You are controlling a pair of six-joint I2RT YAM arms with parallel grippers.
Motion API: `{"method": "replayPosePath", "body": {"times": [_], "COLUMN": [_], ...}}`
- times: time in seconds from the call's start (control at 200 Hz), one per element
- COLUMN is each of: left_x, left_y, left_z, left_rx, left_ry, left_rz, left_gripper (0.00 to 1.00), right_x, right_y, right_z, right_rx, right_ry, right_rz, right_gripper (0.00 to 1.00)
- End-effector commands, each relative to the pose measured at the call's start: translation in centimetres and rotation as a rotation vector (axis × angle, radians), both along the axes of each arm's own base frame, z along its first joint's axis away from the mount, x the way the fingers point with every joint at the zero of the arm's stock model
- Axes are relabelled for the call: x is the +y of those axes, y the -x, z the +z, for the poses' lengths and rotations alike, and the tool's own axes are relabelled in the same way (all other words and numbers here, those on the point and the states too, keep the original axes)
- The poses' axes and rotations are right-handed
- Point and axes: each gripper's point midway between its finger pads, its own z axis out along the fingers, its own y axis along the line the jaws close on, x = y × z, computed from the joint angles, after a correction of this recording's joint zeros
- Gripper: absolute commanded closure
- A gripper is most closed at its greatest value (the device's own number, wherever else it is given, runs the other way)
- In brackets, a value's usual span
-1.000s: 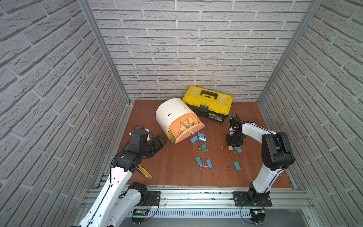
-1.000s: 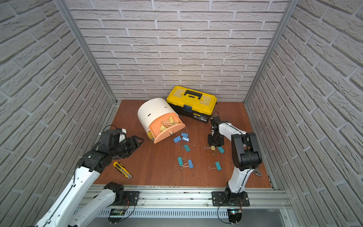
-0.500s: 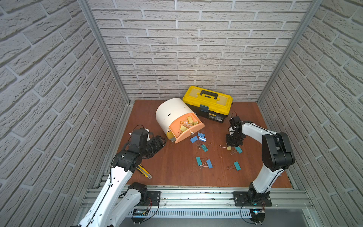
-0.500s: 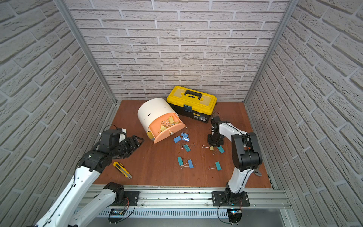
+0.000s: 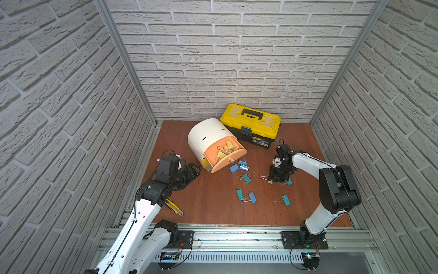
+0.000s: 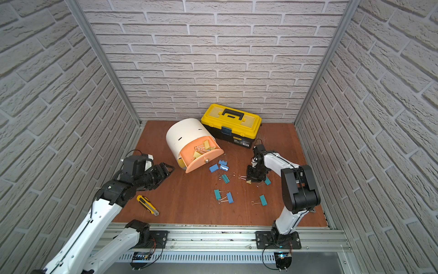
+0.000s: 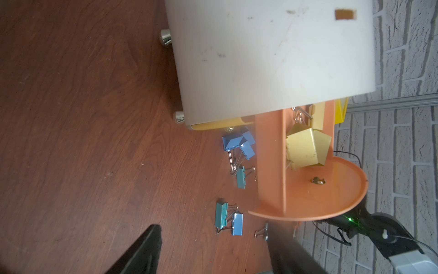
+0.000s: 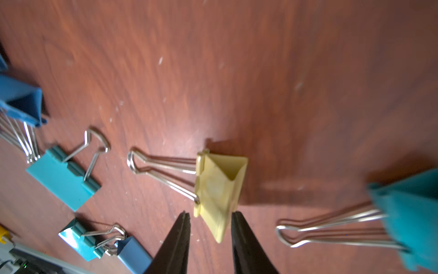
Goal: Put the binder clips in the drawer according to color
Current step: Adjust the binder clip at the center of the board.
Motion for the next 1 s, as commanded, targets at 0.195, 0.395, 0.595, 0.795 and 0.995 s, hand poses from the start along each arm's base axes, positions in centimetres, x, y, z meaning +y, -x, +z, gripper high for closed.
{"method": "replayPosePath", "body": {"times": [0.195,0.395,0.595,0.795,0.995], "left_x": [0.1,0.2,0.4,0.7,0.7], "left_y": [-0.7,-0.7,-0.4,0.0,0.1], "left_z": [1.0,0.9,0.9,0.7,0.4], "left_rx": [-0.048,-0.047,-0.055,-0.057,-0.054], "left_ry": [0.007,0.010,0.011,0.014,0.017], "left_rz": [0.013,0.020,0.032,0.046,0.047], "left_gripper": [0.26,0.26,0.26,0.26,0.26], "right_x": [3.6,4.8,6.5,6.0,1.7], "right_y": [0.2,-0.9,-1.7,-1.3,-0.1], "right_z": [1.7,1.9,2.6,4.9,5.4], "right_rx": [-0.077,-0.100,-0.112,-0.154,-0.149], "right_ry": [-0.104,-0.117,-0.142,-0.094,0.156], "right_rz": [0.004,0.003,0.038,0.115,0.262], "right_gripper": [0.67,0.67,0.67,0.58,0.36]}}
